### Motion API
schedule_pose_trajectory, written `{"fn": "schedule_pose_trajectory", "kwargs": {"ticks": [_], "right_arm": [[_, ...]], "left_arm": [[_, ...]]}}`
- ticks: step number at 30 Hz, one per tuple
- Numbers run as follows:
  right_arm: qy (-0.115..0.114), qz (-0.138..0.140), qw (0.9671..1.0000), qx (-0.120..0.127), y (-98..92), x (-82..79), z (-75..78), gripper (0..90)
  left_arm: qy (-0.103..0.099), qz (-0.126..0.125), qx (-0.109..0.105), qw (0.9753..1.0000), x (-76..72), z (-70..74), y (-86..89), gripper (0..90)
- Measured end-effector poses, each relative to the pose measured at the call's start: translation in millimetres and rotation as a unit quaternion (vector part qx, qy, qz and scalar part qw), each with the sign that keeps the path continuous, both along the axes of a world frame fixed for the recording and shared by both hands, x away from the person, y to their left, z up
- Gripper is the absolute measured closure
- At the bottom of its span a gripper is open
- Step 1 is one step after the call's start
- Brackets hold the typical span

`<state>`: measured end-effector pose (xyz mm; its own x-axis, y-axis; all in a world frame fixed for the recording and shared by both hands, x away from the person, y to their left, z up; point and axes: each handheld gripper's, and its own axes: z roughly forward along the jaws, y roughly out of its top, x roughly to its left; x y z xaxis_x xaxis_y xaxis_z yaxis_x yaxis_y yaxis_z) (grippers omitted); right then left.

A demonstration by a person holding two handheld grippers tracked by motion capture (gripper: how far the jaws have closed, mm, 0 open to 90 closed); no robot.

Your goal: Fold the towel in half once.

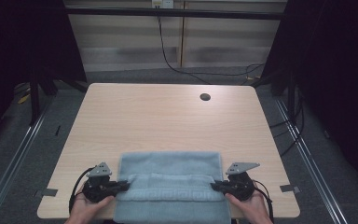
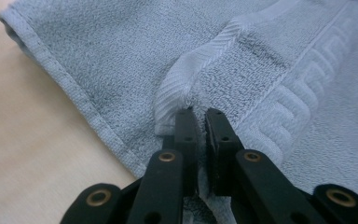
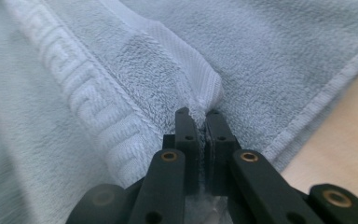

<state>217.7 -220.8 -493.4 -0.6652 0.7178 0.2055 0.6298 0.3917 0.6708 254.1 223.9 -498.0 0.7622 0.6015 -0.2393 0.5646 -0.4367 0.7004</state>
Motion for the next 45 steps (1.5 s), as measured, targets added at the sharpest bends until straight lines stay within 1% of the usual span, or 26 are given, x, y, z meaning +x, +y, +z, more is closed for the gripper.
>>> {"fn": "schedule_pose_trajectory", "kwargs": {"ticks": [2,5,6,8,11,14,16,17,18,21,22,23,25,27,29,33,34,35,36,37,39,41,42,43,44,45], "right_arm": [[0.005,-0.008,0.9999,0.006,0.6,8.5,-1.7,86.5],[0.004,-0.021,0.9998,0.005,-1.9,22.1,-2.2,86.5],[0.002,-0.025,0.9997,0.003,-2.5,26.6,-2.3,86.5],[0.000,-0.027,0.9996,-0.001,-3.0,35.5,-2.1,86.5],[0.002,-0.042,0.9991,0.002,-4.7,51.0,-2.9,86.5],[0.007,-0.050,0.9987,0.000,-7.1,68.9,-3.0,86.5],[0.001,-0.058,0.9983,-0.002,-6.6,80.9,-3.7,86.5],[0.003,-0.060,0.9982,0.000,-6.4,87.2,-3.9,86.6],[0.004,-0.062,0.9981,-0.001,-5.9,93.9,-4.0,86.5],[0.007,-0.066,0.9977,-0.008,-3.2,116.3,-3.2,86.5],[0.007,-0.069,0.9975,-0.011,-1.6,123.7,-2.9,86.5],[0.006,-0.074,0.9972,-0.011,0.5,130.7,-3.2,86.5],[0.007,-0.081,0.9966,-0.012,1.6,144.0,-3.5,86.5],[0.005,-0.094,0.9955,-0.003,-0.6,154.8,-5.3,86.5],[0.003,-0.105,0.9945,0.004,-2.3,164.4,-6.9,86.5],[0.001,-0.120,0.9927,0.004,-4.4,184.7,-7.8,86.5],[-0.001,-0.124,0.9922,0.005,-4.2,189.5,-8.1,86.5],[-0.002,-0.129,0.9916,0.003,-4.3,193.4,-8.2,86.5],[-0.006,-0.131,0.9913,-0.001,-4.1,197.2,-8.4,86.5],[-0.003,-0.135,0.9908,-0.002,-3.7,200.0,-7.8,86.5],[-0.002,-0.146,0.9893,-0.009,-2.7,203.5,-6.5,86.4],[-0.002,-0.151,0.9885,-0.011,-2.7,207.5,-6.0,86.5],[0.001,-0.154,0.9881,-0.009,-3.2,209.3,-5.7,86.5],[-0.002,-0.155,0.9878,-0.006,-4.3,210.7,-5.9,86.5],[-0.004,-0.158,0.9874,0.002,-6.2,212.2,-6.3,86.5],[0.000,-0.162,0.9866,0.016,-8.5,213.3,-6.3,86.5]], "left_arm": [[0.001,0.005,0.003,1.0000,12.0,0.0,-2.7,84.9],[0.009,0.013,-0.016,0.9997,34.4,-3.5,-3.3,85.0],[0.010,0.015,-0.017,0.9997,41.5,-4.0,-4.2,85.0],[0.004,0.024,-0.018,0.9995,53.3,-4.9,-7.9,85.1],[-0.011,0.033,0.003,0.9994,69.8,-3.2,-17.1,85.1],[-0.014,0.040,0.010,0.9990,89.1,-2.9,-21.2,85.1],[-0.017,0.050,0.013,0.9985,100.8,-3.1,-22.8,85.1],[-0.023,0.045,0.027,0.9984,107.7,-1.8,-22.9,85.1],[-0.016,0.054,0.025,0.9981,114.5,-1.5,-23.0,85.2],[-0.014,0.069,0.035,0.9969,134.8,-0.5,-23.1,85.2],[-0.016,0.077,0.040,0.9961,140.3,-0.1,-25.0,85.3],[-0.026,0.080,0.049,0.9953,145.5,0.1,-26.5,85.4],[-0.034,0.083,0.051,0.9947,155.2,-0.7,-27.6,85.3],[-0.028,0.094,0.035,0.9946,164.4,-3.3,-26.4,85.3],[-0.026,0.094,0.032,0.9947,172.5,-3.8,-27.8,85.3],[-0.024,0.098,0.037,0.9942,187.7,-3.4,-30.8,85.4],[-0.030,0.099,0.040,0.9939,191.5,-3.7,-32.8,85.4],[-0.036,0.096,0.046,0.9936,196.1,-2.8,-36.4,85.3],[-0.035,0.092,0.053,0.9937,201.5,-1.7,-38.3,85.3],[-0.031,0.088,0.055,0.9941,206.6,-1.4,-37.6,85.3],[-0.030,0.101,0.035,0.9938,215.0,-4.7,-37.8,85.3],[-0.022,0.106,0.034,0.9936,222.7,-4.5,-38.2,85.5],[-0.023,0.112,0.029,0.9930,223.8,-5.0,-38.8,85.6],[-0.021,0.114,0.026,0.9929,223.9,-5.3,-38.8,85.7],[-0.019,0.120,0.018,0.9924,222.9,-5.3,-38.0,85.7],[-0.017,0.130,0.004,0.9914,219.0,-5.4,-39.0,85.7]]}}
